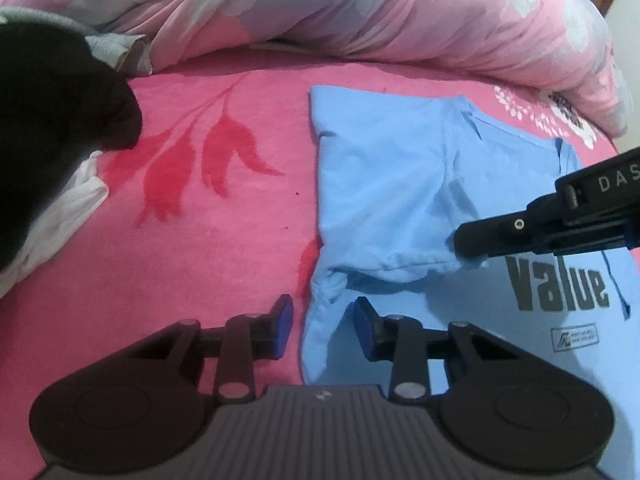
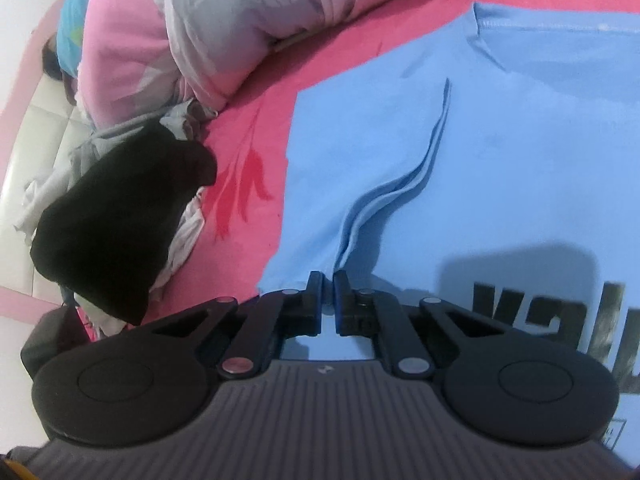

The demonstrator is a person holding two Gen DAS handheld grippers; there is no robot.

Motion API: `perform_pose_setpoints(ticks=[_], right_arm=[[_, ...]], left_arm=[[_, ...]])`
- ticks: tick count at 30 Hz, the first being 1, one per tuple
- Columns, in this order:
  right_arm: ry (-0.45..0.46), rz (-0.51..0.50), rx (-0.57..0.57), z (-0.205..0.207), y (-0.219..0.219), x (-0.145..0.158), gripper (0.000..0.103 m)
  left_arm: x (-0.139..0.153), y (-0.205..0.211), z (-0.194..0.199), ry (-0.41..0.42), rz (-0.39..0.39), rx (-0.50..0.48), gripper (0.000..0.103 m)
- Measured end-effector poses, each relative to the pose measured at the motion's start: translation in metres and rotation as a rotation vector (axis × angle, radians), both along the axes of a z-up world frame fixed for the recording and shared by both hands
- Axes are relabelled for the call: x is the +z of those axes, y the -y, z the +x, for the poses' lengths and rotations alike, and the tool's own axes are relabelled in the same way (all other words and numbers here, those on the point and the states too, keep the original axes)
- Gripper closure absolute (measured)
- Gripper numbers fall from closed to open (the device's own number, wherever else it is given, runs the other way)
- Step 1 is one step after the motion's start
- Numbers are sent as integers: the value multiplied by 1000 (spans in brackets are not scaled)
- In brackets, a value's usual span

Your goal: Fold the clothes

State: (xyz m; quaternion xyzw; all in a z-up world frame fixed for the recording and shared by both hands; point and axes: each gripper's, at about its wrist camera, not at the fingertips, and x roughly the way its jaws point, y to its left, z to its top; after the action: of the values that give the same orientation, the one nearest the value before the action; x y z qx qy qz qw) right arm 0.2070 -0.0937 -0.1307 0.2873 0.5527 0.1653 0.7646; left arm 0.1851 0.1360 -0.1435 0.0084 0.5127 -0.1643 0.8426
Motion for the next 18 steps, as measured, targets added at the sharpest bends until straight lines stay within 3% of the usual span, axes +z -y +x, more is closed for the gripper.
perform_pose_setpoints(ticks=[11,18], right_arm=[[-77,63,-54,-16,9,-10,99],[-46,74,-76,-17,14,0,99]], left_arm=[[1,-4,-5,19,31,21,79],[4,-7,-9,41,52,108,88]])
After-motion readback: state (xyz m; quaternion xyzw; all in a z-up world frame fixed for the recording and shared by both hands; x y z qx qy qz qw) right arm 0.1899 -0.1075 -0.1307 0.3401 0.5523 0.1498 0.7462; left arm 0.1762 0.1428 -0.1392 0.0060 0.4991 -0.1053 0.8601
